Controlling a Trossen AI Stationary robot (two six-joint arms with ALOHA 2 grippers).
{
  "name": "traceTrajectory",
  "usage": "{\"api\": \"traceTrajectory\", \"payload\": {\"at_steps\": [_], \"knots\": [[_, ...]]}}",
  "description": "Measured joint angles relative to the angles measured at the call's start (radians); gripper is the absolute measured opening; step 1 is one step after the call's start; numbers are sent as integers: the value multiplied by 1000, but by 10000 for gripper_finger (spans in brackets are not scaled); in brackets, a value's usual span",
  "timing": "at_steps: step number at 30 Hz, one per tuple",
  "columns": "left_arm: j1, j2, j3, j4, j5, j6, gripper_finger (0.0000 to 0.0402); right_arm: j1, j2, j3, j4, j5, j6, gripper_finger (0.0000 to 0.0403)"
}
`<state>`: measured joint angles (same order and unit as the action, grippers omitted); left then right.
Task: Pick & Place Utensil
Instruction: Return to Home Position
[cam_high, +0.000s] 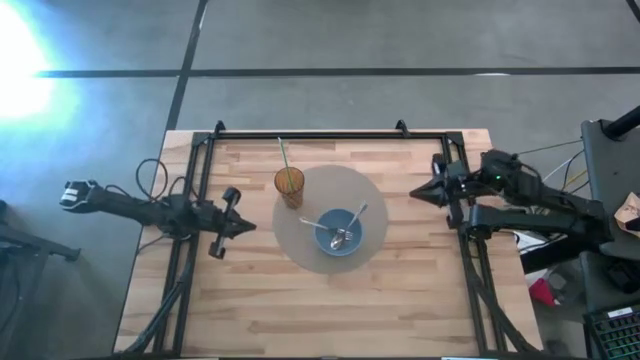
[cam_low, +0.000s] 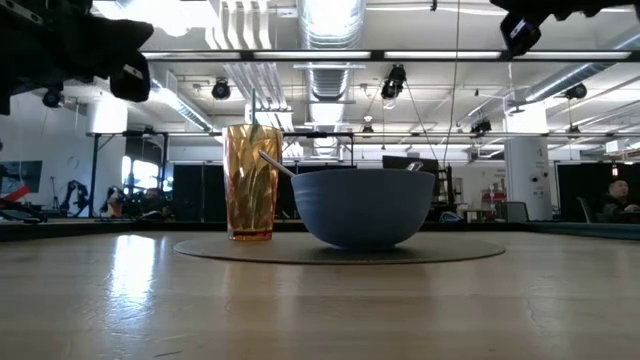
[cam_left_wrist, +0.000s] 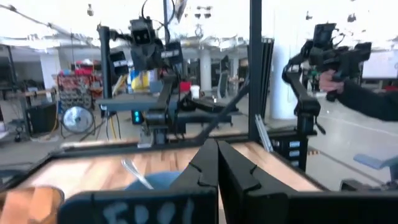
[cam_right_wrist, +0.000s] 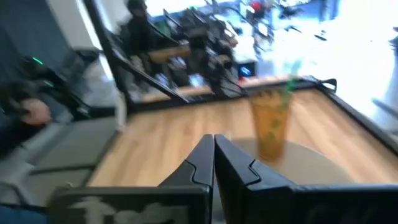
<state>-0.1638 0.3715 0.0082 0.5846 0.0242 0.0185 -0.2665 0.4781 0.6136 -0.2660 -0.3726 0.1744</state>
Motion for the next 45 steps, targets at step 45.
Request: {"api": "traceTrajectory", "payload": {"at_steps": [45], "knots": [[0,-328,-2,-530,-132,-53,0,0,-452,-550,366,287,58,8]]}}
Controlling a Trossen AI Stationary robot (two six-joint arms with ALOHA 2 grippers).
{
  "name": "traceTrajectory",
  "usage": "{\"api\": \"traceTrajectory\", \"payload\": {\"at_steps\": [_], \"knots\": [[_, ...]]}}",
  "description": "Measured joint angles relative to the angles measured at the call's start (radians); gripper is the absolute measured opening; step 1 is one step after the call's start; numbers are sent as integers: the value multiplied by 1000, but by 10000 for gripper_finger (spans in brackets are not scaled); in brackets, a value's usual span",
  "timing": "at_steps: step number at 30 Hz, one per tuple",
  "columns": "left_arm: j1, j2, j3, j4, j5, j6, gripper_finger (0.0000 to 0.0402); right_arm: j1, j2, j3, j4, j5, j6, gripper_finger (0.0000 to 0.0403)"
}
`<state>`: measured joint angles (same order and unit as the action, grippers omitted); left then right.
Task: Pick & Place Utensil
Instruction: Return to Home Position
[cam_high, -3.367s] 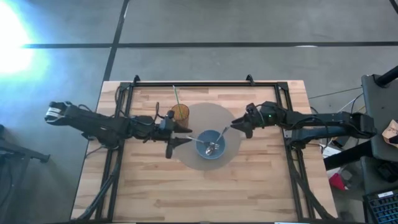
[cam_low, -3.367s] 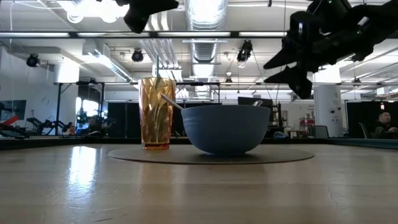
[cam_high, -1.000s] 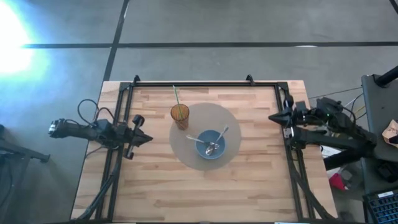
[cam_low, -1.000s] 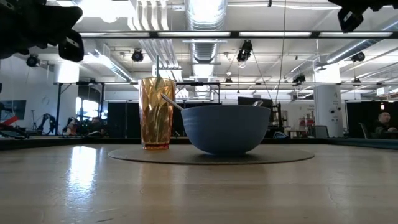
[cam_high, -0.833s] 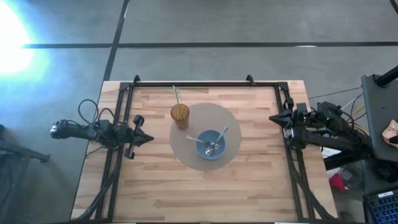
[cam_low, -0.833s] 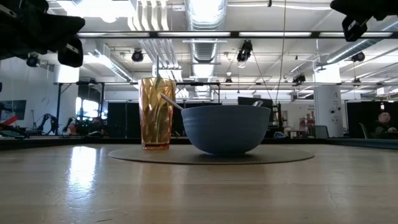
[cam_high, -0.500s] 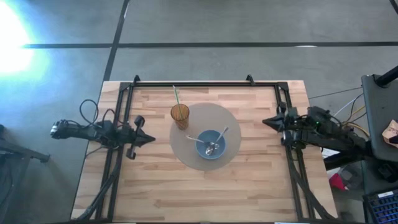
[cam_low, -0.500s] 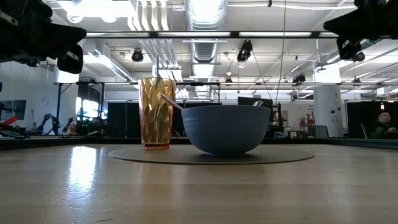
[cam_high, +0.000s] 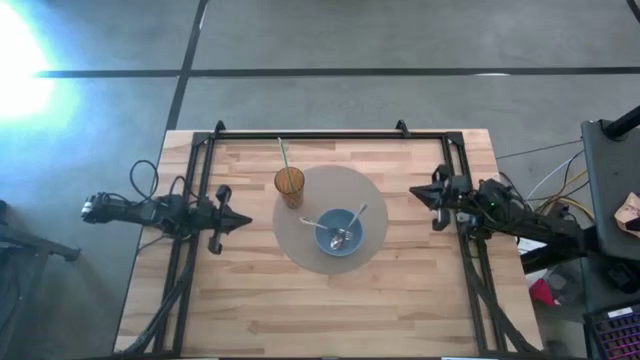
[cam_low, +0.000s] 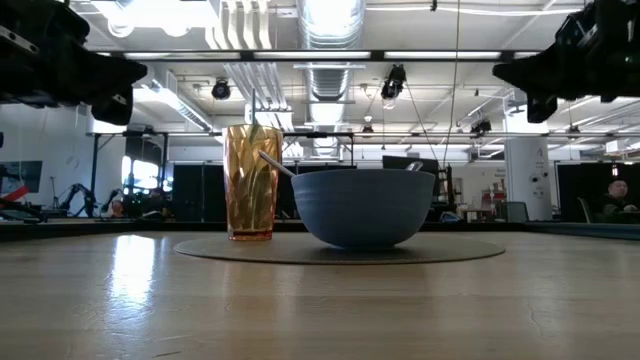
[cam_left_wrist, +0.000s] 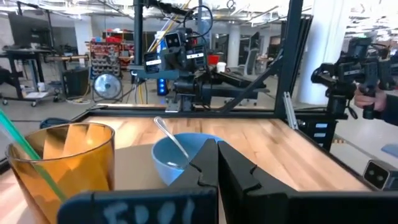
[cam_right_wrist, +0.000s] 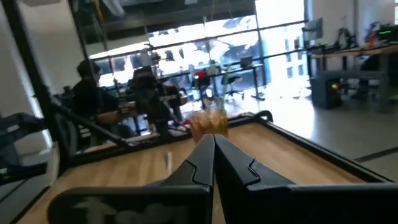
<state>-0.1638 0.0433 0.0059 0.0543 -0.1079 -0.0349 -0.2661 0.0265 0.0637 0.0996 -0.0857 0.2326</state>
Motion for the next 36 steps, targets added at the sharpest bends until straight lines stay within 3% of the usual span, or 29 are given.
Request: {"api": "traceTrajectory", "payload": {"at_steps": [4,17,36], "knots": [[0,0,0,-15,-23,2,0,0,1,-55,19,20,5,8],[0,19,0,-28,-32,15,0,0,14,-55,-93,92,-78,8],[-1,29,0,-16,-37,2,0,0,124,-55,-91,89,-105,8]]}}
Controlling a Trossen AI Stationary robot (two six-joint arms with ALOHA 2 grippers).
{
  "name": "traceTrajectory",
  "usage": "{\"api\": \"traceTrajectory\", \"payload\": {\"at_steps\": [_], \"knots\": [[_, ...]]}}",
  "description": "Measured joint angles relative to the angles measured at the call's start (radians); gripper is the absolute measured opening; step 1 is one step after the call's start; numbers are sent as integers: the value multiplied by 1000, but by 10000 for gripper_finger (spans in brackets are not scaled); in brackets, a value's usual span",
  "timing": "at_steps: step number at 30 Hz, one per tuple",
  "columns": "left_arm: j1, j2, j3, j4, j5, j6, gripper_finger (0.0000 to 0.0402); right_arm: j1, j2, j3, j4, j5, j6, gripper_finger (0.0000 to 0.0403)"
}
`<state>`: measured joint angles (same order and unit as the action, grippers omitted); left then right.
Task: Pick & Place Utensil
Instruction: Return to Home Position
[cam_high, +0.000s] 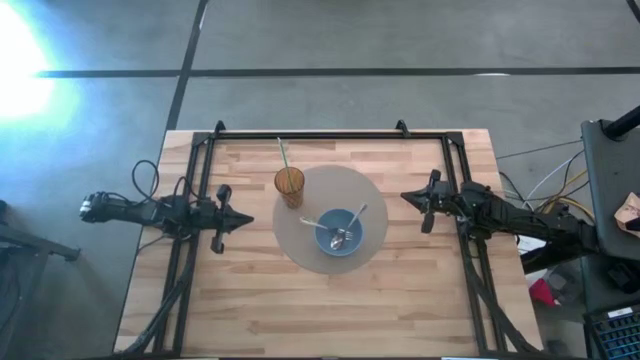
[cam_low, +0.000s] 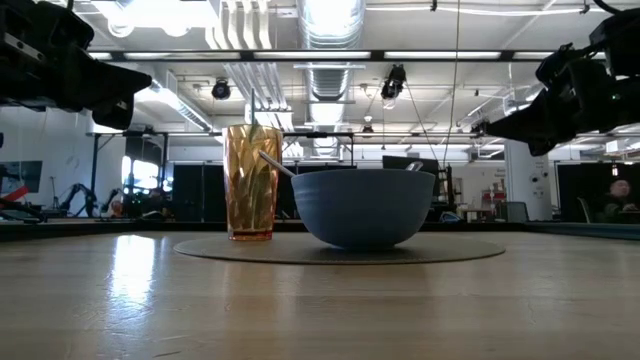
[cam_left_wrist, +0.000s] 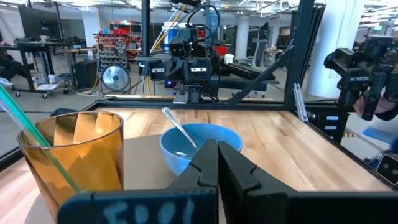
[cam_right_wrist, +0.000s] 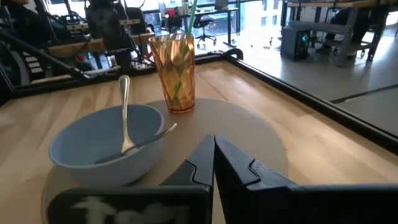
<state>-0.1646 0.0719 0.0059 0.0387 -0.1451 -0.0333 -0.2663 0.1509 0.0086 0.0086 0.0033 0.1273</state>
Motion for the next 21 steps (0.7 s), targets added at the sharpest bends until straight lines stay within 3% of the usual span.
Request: {"api": "traceTrajectory", "payload": {"at_steps": [8,21], "knots": [[0,0,0,2,0,-1,0,0,8,0,0,0,79,9],[0,0,0,3,0,-1,0,0,9,0,0,-1,79,9]]}}
